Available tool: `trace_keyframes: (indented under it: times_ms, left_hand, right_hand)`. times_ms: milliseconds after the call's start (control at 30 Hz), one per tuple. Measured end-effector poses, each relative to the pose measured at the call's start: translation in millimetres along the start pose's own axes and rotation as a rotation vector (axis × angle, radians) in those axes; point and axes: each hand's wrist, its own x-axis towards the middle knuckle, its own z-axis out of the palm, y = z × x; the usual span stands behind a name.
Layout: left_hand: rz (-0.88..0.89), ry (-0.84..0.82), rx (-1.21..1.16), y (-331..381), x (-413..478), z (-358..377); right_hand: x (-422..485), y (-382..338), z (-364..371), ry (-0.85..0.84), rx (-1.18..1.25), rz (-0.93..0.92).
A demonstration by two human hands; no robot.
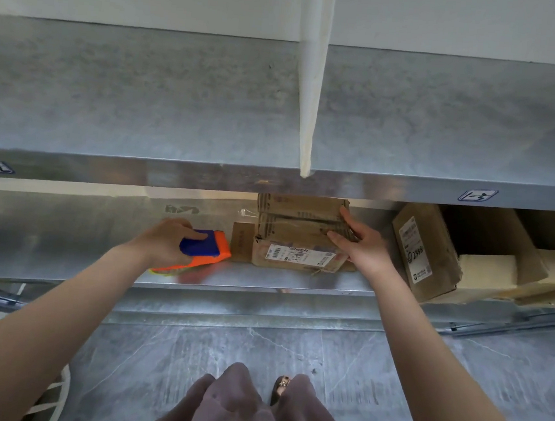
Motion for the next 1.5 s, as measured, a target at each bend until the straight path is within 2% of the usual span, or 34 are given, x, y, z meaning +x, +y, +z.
trace_keyframes:
  times_ms: [133,267,333,467,567,700,767,833,933,1033,1100,1267,1367,1500]
  left_hand:
    - [0.024,-0.044,-0.030,-3.9,-10.4,-2.0]
    - [0.065,0.024,0.223,1.7,-15.6,1.0]
    - [0.091,0.122,0.186,16.1,-21.3,2.0]
    - [0.188,0.483,-0.208,75.3,-27.0,-2.1]
    - [0.306,0.532,-0.097,115.9,-21.5,0.4]
    - [0.328,0.489,0.103,134.4,-6.5,13.0]
    - [0.274,0.410,0.091,132.5,-0.6,19.5]
    - [0.232,0.285,-0.040,131.2,0.8,22.8]
    - [0.201,0.138,-0.412,137.1,-4.8,23.6]
    - [0.143,0.120,-0.738,146.3,-7.8,23.0]
    - [0.126,0.117,-0.870,151.6,-7.9,21.0]
    - [0.113,0.088,-0.948,158.7,-11.1,26.8]
    - [0.095,0.098,-0.952,160.1,-15.9,36.4]
    - [0.097,0.129,-0.903,145.4,-15.6,40.3]
  right_hand:
    - [-0.3,-0.5,-0.2,-0.012,-0.024,-0.003]
    - [-2.7,-0.2,-1.4,-0.026,-0.073,-0.001]
    - [-4.6,-3.4,-0.9,-0.015,-0.112,-0.008]
    - [-9.6,-5.7,5.5,0.030,-0.203,-0.080]
    - [-11.7,-2.2,10.1,0.047,-0.289,-0.143]
    - [-13.9,4.3,12.7,0.062,-0.422,-0.265]
    - [-14.8,6.7,14.3,0.065,-0.443,-0.273]
    - [-15.4,7.1,15.5,0.026,-0.415,-0.214]
    - [-14.7,5.7,12.6,-0.027,-0.318,-0.156]
    - [-12.4,6.3,8.2,-0.050,-0.207,-0.118]
    - [-12.2,7.6,4.7,-0.054,-0.149,-0.084]
    - [-14.2,8.2,9.2,-0.100,-0.049,-0.078]
    - [-6.9,16.4,14.9,-0.108,-0.018,-0.127]
    - [9.3,14.4,5.4,-0.199,-0.005,-0.118]
